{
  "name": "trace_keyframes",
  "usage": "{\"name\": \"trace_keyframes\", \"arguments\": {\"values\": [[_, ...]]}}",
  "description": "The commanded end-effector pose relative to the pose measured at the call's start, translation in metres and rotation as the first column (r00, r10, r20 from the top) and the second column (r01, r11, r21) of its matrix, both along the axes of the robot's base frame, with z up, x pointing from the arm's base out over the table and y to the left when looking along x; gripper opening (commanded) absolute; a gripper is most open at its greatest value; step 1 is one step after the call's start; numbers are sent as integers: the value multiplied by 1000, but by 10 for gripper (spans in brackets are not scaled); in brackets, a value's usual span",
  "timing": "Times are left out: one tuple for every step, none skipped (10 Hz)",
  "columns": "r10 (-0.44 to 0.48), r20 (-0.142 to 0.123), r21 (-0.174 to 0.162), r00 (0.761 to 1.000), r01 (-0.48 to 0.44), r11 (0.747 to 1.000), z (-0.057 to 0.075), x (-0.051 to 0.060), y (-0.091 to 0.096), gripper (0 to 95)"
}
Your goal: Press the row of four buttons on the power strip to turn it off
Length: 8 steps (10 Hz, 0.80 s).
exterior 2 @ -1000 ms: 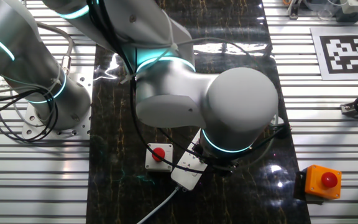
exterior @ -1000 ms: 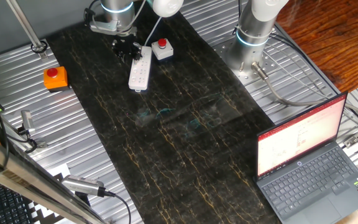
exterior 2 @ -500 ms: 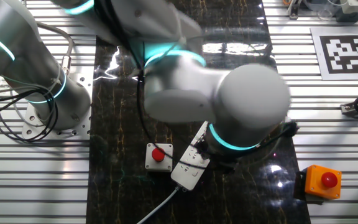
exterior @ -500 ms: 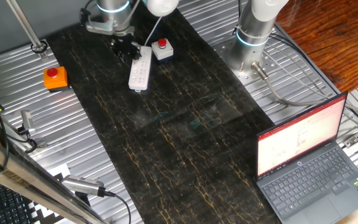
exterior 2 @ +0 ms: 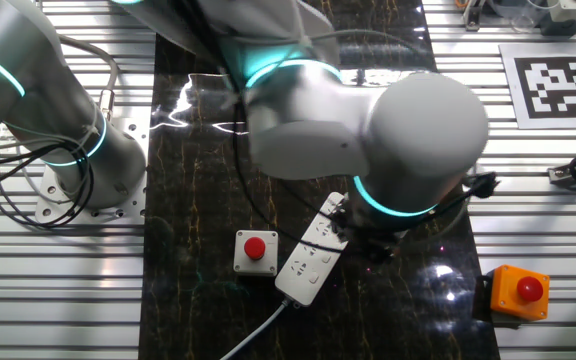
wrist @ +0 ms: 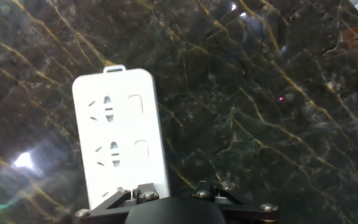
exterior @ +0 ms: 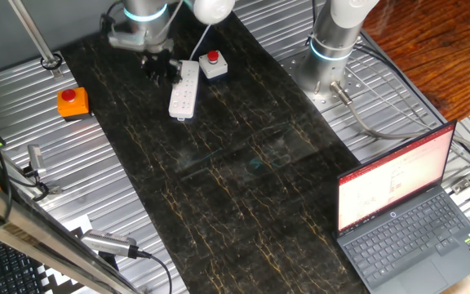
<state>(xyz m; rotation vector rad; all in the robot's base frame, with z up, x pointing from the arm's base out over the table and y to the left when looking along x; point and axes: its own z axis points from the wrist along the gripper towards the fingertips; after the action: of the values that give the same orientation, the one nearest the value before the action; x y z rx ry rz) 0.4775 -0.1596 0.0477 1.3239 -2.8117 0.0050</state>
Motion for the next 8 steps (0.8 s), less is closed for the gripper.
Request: {"name": "trace_keyframes", "arguments": {"values": [[-3,1,-7,1000,3,1000,1,-1,3,380],[-1,0,-10,1000,1,1000,0,-1,4,380],[1,-1,-12,1000,-1,1000,-1,-1,4,380],[3,-1,-14,1000,-3,1000,-2,-1,3,380],[2,-1,-15,1000,-2,1000,-3,-2,3,380],[1,-1,-14,1000,-1,1000,-5,-3,3,380],[1,0,-13,1000,-1,1000,-7,-5,3,380],[1,3,-14,1000,-1,1000,-9,-6,3,380]]}}
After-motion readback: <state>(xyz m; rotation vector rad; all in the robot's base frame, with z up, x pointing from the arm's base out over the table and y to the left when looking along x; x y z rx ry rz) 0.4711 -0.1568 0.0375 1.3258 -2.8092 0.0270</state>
